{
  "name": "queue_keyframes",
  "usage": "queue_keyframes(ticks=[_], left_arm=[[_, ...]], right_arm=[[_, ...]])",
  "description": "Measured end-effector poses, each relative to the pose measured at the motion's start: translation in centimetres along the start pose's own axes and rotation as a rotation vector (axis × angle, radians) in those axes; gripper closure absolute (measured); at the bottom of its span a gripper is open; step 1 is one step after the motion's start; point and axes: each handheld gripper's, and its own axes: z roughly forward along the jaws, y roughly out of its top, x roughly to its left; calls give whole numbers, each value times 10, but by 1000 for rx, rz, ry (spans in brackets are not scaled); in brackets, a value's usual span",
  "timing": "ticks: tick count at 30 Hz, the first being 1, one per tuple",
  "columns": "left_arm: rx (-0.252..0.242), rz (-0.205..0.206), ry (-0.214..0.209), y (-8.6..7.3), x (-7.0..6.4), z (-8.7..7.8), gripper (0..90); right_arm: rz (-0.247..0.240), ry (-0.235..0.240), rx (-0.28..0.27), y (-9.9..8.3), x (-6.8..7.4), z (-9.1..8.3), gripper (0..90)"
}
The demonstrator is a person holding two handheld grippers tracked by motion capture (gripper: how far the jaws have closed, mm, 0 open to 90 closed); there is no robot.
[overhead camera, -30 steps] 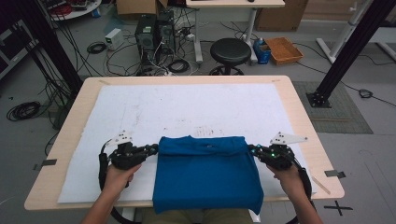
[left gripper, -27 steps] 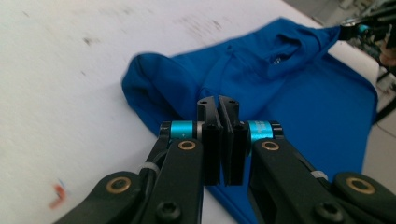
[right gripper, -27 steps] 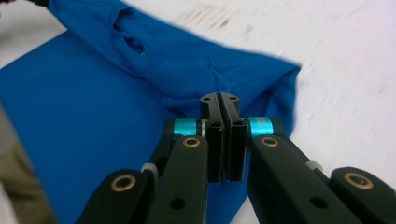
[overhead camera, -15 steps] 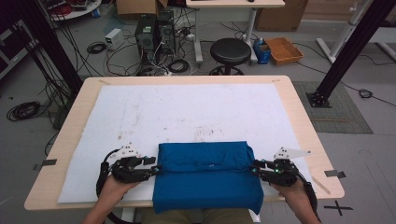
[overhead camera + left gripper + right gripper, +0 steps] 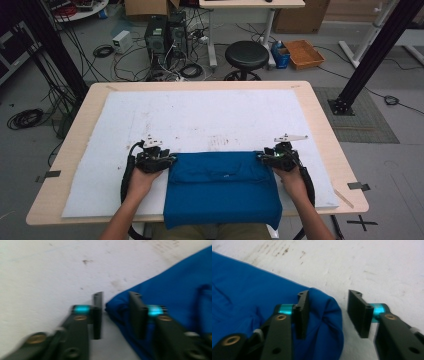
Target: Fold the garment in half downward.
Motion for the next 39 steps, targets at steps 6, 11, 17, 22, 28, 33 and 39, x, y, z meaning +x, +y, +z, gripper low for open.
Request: queue_keyframes(ticks=[6,11,17,22,28,33,39], left_arm=[[-48,-48,-18,2,1,0,818],[-143,-131,-4,17,17,3,821],[-157,-104,52,36,19,18,752],[-198,-34,35,37,9,6,547],[-145,41,-122,31,-10,11,543],[-37,45,-138,25,-16,29,574],[-56,84,-146,21,-20,25,864]], right_arm=[[-73,15,-1,2,4,-3,834],[-52,-36,-85,17,-6,0,840],[-60,-112,-100,40,-10,18,822],[-20,-99,-127,35,-12,11,512],[-61,68,-131,25,3,-4,495],[-141,76,-34,22,17,11,625],[-180,68,-14,18,17,14,874]])
